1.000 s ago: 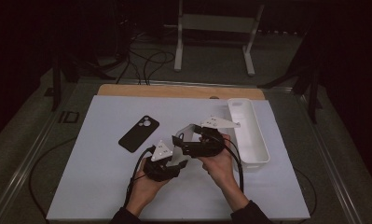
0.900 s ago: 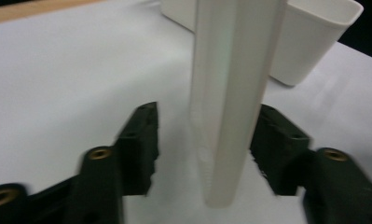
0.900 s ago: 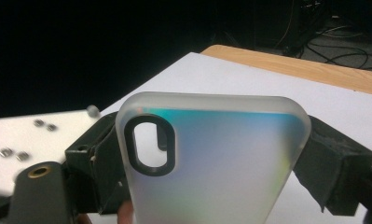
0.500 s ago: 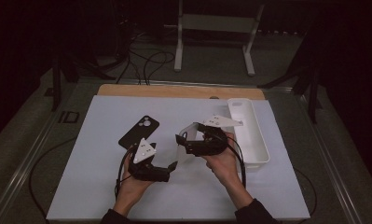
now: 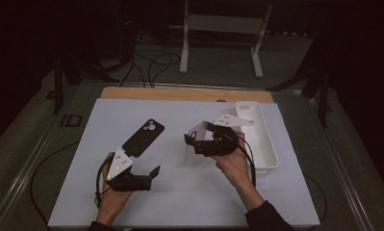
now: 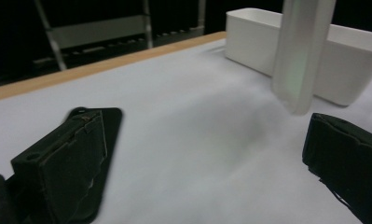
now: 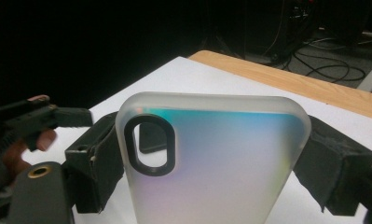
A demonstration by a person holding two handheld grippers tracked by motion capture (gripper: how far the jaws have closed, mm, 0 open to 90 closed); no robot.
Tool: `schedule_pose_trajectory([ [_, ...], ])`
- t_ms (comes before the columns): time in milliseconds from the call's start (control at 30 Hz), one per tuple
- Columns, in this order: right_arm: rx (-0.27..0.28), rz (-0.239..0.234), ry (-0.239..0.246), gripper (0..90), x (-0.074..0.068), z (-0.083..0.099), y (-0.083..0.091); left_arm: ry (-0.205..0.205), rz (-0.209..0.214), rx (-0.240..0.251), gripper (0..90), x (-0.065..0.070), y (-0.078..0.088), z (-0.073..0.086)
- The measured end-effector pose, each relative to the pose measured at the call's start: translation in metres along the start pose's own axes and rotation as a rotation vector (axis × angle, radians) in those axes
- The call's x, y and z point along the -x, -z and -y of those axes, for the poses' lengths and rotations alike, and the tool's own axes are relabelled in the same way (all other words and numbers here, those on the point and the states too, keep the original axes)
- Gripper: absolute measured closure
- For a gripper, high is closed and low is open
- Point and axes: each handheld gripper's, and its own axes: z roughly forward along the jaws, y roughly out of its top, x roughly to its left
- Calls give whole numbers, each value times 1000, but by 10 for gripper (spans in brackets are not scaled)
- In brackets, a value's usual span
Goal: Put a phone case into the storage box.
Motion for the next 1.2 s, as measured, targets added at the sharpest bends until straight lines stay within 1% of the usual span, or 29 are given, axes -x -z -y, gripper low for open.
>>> schedule_pose_trajectory([
  [67, 0, 4, 5, 165, 1, -1, 0, 4, -10, 9, 2, -4, 6, 4],
  [200, 1, 11, 1, 165, 3, -3, -1, 10, -34, 11, 2, -12, 16, 12],
  [367, -7, 28, 20, 165, 5, -4, -3, 9, -48, 11, 2, -20, 23, 18],
  [533, -6, 45, 18, 165, 11, -9, -2, 23, -62, 12, 2, -26, 27, 22],
  [633, -9, 55, 18, 165, 17, -14, -2, 35, -64, 17, 3, -27, 28, 24],
  [733, -9, 60, 2, 164, 24, -18, -4, 35, -55, 21, 2, -27, 28, 24],
  [800, -4, 65, -9, 165, 29, -21, -3, 31, -59, 20, 2, -27, 28, 24],
  [1067, 23, 104, -15, 164, 50, -33, -2, 29, -53, 22, 2, -26, 28, 25],
  [1167, 22, 121, -13, 164, 56, -36, -5, 27, -52, 25, 2, -26, 28, 24],
  [1200, 22, 121, -13, 164, 56, -36, -5, 27, -52, 25, 2, -26, 28, 24],
])
